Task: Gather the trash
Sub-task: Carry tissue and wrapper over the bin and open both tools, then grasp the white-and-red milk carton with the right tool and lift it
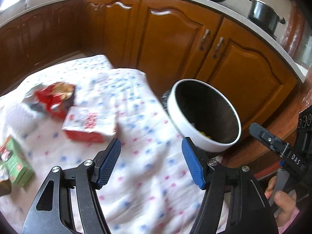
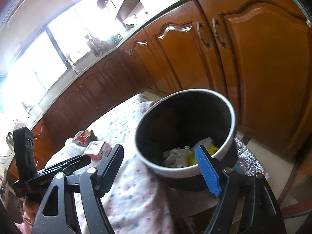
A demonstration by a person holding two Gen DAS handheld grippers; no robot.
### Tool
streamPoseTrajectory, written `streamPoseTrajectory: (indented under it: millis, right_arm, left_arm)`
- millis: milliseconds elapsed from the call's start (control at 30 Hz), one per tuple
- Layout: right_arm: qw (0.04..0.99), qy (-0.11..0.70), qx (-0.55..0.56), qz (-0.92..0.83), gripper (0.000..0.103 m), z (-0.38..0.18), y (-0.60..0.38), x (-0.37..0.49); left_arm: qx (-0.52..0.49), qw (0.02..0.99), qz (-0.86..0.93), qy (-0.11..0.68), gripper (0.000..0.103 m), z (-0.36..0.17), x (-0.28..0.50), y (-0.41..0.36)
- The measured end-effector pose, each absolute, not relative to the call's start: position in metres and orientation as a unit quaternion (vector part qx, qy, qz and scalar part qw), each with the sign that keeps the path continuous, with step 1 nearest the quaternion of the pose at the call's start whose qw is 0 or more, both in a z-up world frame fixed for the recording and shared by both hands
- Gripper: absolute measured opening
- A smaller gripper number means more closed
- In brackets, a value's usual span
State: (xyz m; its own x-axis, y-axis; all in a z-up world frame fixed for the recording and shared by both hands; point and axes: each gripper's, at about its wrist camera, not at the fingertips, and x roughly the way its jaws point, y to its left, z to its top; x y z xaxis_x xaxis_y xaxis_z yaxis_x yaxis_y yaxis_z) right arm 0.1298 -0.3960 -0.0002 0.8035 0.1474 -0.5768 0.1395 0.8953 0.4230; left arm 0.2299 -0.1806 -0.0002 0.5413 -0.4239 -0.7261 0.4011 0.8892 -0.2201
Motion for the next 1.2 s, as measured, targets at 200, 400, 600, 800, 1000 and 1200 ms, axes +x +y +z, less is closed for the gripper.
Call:
streamPoseTrajectory:
  millis: [200,400,600,800,1000,1200]
  right_arm:
    - [0.923,0.320,0.210,0.034,0.078,0.000,-0.364,0.136]
    - [0.924,0.327,0.190,0.060,0.078,0.001,-0.334,0.143]
    - [0.925,0.333,0.160,0.087,0.078,0.001,-0.312,0.154]
    - [0.921,0.356,0.079,0.136,0.079,0.000,-0.285,0.178]
    - [0.912,0.367,0.013,0.186,0.084,-0.004,-0.258,0.201]
    - [0.898,0.380,-0.031,0.219,0.086,-0.013,-0.236,0.228]
  left_arm:
    - [-0.027,0.884,-0.212,0.415,0.066,-0.001,0.224,-0.144]
    - [-0.044,0.888,-0.191,0.415,0.066,-0.004,0.221,-0.108]
    - [-0.058,0.889,-0.177,0.418,0.066,-0.006,0.220,-0.078]
    - [-0.041,0.893,-0.172,0.415,0.066,-0.003,0.232,-0.056]
    - [0.006,0.898,-0.172,0.404,0.066,0.007,0.259,-0.046]
    - [0.010,0.889,-0.181,0.421,0.066,0.012,0.297,-0.054]
